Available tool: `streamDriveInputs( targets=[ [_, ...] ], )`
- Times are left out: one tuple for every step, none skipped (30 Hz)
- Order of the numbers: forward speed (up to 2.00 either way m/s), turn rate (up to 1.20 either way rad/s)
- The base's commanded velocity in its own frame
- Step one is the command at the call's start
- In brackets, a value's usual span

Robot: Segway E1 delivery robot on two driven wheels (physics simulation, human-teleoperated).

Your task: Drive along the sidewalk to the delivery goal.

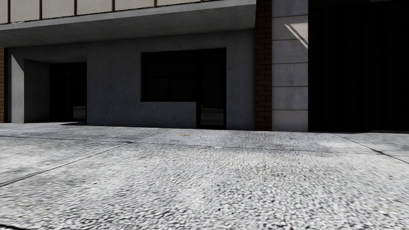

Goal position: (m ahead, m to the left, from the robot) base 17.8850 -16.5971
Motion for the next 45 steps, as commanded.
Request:
streamDriveInputs(
  targets=[
    [0.00,0.00],
    [0.00,0.00],
    [0.00,0.00],
    [0.00,0.00],
    [0.00,0.00],
    [0.00,0.00],
    [0.00,0.00],
    [0.00,0.00],
    [0.00,0.00],
    [0.00,0.00],
    [0.00,0.00],
    [0.00,0.00],
    [0.00,0.00],
    [0.00,0.00],
    [0.00,0.00],
    [0.00,0.00],
    [0.00,0.00],
    [0.00,0.00],
    [0.00,0.00],
    [0.00,0.00],
    [0.00,0.00],
    [0.00,0.00],
    [0.00,0.00],
    [0.00,0.00],
    [0.00,0.00],
    [0.00,0.00],
    [0.00,0.00],
    [0.00,0.00],
    [0.00,0.00],
    [0.00,0.00],
    [0.72,0.00],
    [0.72,0.00],
    [0.85,0.00],
    [2.00,0.00],
    [2.00,0.00],
    [2.00,0.00],
    [2.00,0.00],
    [2.00,0.00],
    [2.00,-0.11],
    [2.00,-0.11],
    [2.00,-0.25],
    [2.00,-0.36],
    [2.00,-0.39],
    [2.00,-0.40],
    [2.00,-0.40]
  ],
)
